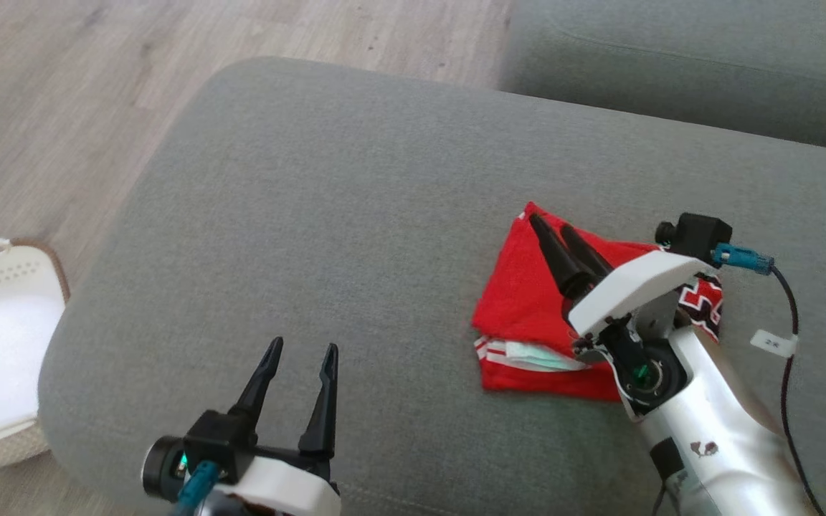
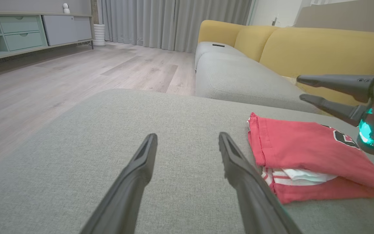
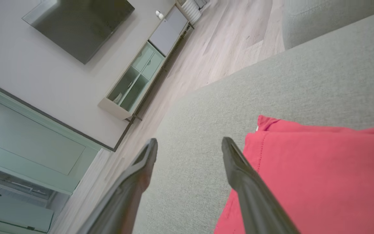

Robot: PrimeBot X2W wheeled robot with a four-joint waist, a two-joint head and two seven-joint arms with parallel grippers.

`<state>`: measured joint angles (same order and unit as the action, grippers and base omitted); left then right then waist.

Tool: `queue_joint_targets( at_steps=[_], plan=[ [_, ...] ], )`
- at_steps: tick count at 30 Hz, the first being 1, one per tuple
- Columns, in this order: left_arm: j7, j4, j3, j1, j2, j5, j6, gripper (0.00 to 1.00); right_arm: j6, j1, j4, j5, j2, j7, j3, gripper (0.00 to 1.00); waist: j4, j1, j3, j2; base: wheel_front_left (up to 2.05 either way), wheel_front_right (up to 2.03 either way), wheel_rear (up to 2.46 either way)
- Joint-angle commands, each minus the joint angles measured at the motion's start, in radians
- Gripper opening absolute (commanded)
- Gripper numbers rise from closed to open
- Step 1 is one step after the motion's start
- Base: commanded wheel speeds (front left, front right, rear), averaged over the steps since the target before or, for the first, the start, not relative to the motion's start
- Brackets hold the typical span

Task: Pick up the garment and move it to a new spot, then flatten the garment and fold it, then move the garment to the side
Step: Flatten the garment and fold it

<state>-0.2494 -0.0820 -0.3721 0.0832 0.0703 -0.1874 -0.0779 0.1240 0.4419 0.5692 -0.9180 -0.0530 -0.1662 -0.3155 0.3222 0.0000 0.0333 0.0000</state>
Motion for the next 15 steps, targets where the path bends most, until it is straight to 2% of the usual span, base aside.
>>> queue_joint_targets(
  at_steps=[1, 8, 15],
  plan=[
    [-0.012, 0.028, 0.041, -0.029, -0.011, 0.005, 0.001, 1.00, 0.007, 0.047, -0.042, 0.006, 0.003, 0.025, -0.023, 1.00, -0.024, 0.0000, -0.012, 0.0000, 0.00, 0.00, 0.00],
    [-0.012, 0.028, 0.083, 0.001, -0.013, -0.012, -0.012, 1.00, 0.007, -0.055, -0.132, 0.145, -0.017, 0.092, 0.059, 1.00, -0.111, 0.0000, -0.067, 0.0000, 0.00, 0.00, 0.00],
    [-0.012, 0.030, 0.131, 0.014, -0.009, -0.025, -0.013, 1.00, 0.007, -0.193, -0.235, 0.231, -0.084, 0.167, 0.088, 1.00, -0.190, 0.0000, -0.088, 0.0000, 0.00, 0.00, 0.00]
  ],
)
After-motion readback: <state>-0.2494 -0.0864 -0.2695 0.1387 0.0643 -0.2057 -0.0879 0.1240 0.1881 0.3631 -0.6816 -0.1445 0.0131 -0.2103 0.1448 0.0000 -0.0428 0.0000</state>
